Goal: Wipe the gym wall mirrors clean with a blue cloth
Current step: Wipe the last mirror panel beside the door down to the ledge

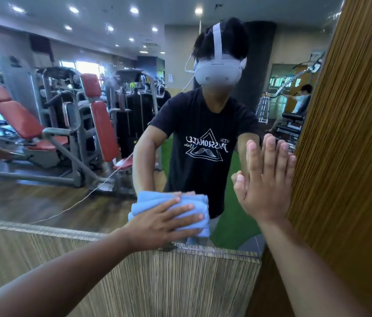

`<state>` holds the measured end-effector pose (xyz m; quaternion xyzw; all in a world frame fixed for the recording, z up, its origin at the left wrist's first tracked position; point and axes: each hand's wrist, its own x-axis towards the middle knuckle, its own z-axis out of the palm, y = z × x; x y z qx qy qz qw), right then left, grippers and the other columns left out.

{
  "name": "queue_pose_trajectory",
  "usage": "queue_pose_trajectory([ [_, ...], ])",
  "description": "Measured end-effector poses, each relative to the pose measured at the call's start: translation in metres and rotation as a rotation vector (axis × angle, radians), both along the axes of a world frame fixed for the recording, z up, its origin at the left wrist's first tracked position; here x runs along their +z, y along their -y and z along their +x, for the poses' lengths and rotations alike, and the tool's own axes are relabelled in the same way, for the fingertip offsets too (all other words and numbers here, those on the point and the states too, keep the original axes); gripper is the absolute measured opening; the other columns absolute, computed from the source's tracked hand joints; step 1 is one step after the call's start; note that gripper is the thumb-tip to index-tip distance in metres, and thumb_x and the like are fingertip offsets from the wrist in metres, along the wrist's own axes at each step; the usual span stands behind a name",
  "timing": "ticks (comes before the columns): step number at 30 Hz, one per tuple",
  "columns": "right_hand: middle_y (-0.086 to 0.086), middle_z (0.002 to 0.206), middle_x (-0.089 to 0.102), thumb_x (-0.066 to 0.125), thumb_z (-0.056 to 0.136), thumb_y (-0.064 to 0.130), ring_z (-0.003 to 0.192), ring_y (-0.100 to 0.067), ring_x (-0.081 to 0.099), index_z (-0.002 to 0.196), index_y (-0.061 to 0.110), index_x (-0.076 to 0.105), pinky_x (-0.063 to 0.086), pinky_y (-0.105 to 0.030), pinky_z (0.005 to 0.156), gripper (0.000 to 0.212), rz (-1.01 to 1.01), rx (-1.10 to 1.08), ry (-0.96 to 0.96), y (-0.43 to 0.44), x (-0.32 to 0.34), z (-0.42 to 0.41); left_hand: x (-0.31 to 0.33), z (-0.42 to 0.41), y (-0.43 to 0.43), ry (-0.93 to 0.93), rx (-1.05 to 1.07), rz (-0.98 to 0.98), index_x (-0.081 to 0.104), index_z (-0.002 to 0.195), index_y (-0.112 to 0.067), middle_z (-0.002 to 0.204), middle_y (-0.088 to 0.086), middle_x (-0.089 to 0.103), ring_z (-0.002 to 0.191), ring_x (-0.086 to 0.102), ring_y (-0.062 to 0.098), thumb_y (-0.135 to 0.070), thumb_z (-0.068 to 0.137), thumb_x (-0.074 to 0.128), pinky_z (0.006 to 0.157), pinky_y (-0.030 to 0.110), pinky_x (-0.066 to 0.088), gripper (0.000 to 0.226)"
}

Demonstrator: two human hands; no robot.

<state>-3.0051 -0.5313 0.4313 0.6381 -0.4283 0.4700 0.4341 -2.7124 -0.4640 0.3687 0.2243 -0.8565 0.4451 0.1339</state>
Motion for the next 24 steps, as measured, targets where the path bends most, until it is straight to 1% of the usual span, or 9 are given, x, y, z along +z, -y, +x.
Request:
queue_pose_trajectory([
  [2, -0.014, 0.170, 0.003, 0.032, 0.102, 0.040, 0.158, -0.033, 0.000, 0.165, 0.016, 0.012, 0.005, -0.053, 0.128, 0.071, 0.002, -0.008, -0.003, -0.001, 0.001, 0.000, -0.004, 0.005, -0.002, 0.079, -0.007, 0.015, 0.048, 0.149, -0.028, 0.160, 0.000, 0.037, 0.147, 0.035, 0.027, -0.016, 0.110, 0.032, 0.124, 0.051, 0.018, 0.044],
  [6, -0.015, 0.170, 0.003, 0.032, 0.102, 0.040, 0.158, -0.033, 0.000, 0.165, 0.016, 0.011, 0.005, -0.053, 0.128, 0.070, 0.012, -0.008, -0.011, -0.002, 0.002, -0.002, 0.019, 0.010, -0.003, 0.146, 0.058, -0.011, 0.048, 0.148, -0.035, 0.162, -0.004, 0.034, 0.149, 0.031, 0.029, -0.024, 0.107, 0.042, 0.124, 0.056, 0.013, 0.043],
  [7, -0.016, 0.170, 0.005, 0.033, 0.103, 0.040, 0.158, -0.034, 0.001, 0.165, 0.016, 0.011, 0.006, -0.053, 0.128, 0.070, 0.014, -0.012, -0.014, -0.002, 0.002, -0.002, 0.031, 0.012, -0.004, 0.111, 0.076, -0.034, 0.048, 0.148, -0.033, 0.161, -0.001, 0.036, 0.148, 0.033, 0.031, -0.022, 0.106, 0.044, 0.123, 0.059, 0.014, 0.044],
  [10, -0.019, 0.168, 0.012, 0.035, 0.103, 0.040, 0.157, -0.036, 0.005, 0.165, 0.016, 0.012, 0.008, -0.055, 0.127, 0.071, 0.024, -0.013, -0.012, -0.004, 0.002, -0.002, 0.083, 0.012, -0.004, -0.113, 0.073, -0.102, 0.053, 0.146, -0.026, 0.157, 0.006, 0.041, 0.144, 0.038, 0.037, -0.011, 0.104, 0.045, 0.116, 0.066, 0.026, 0.045],
  [13, -0.020, 0.167, 0.015, 0.039, 0.103, 0.038, 0.155, -0.038, 0.011, 0.165, 0.016, 0.010, 0.010, -0.056, 0.127, 0.072, 0.044, 0.005, -0.001, -0.009, 0.003, 0.000, 0.115, 0.008, 0.000, -0.231, 0.074, -0.160, 0.049, 0.147, -0.025, 0.155, 0.008, 0.041, 0.145, 0.035, 0.040, -0.008, 0.106, 0.040, 0.116, 0.065, 0.028, 0.045],
  [16, -0.022, 0.167, 0.013, 0.036, 0.105, 0.037, 0.155, -0.040, 0.012, 0.165, 0.019, 0.007, 0.011, -0.058, 0.126, 0.070, 0.073, 0.051, 0.022, -0.015, 0.004, 0.002, 0.101, 0.002, 0.005, -0.326, 0.062, -0.162, 0.050, 0.147, -0.024, 0.156, 0.008, 0.040, 0.147, 0.032, 0.038, -0.006, 0.104, 0.046, 0.118, 0.060, 0.028, 0.047],
  [19, -0.020, 0.169, 0.006, 0.036, 0.104, 0.034, 0.156, -0.040, 0.007, 0.165, 0.021, 0.005, 0.009, -0.061, 0.125, 0.070, 0.122, 0.128, -0.043, -0.021, -0.006, 0.006, 0.073, -0.007, 0.008, -0.380, 0.059, -0.196, 0.055, 0.144, -0.024, 0.156, 0.006, 0.041, 0.147, 0.032, 0.037, 0.000, 0.096, 0.051, 0.117, 0.058, 0.031, 0.053],
  [22, -0.013, 0.171, -0.004, 0.040, 0.102, 0.027, 0.157, -0.036, 0.003, 0.164, 0.020, 0.014, 0.007, -0.063, 0.125, 0.067, 0.161, 0.192, -0.120, -0.023, -0.026, 0.013, 0.037, -0.009, 0.006, -0.336, 0.051, -0.175, 0.058, 0.142, -0.024, 0.158, 0.005, 0.040, 0.146, 0.033, 0.035, 0.002, 0.096, 0.044, 0.121, 0.054, 0.026, 0.055],
  [24, -0.010, 0.172, -0.005, 0.041, 0.103, 0.027, 0.158, -0.034, 0.001, 0.163, 0.021, 0.020, 0.007, -0.062, 0.125, 0.063, 0.171, 0.163, -0.119, -0.021, -0.037, 0.017, 0.006, -0.007, 0.004, -0.235, 0.048, -0.114, 0.056, 0.144, -0.025, 0.159, 0.004, 0.037, 0.147, 0.031, 0.033, 0.000, 0.095, 0.046, 0.123, 0.052, 0.022, 0.055],
])
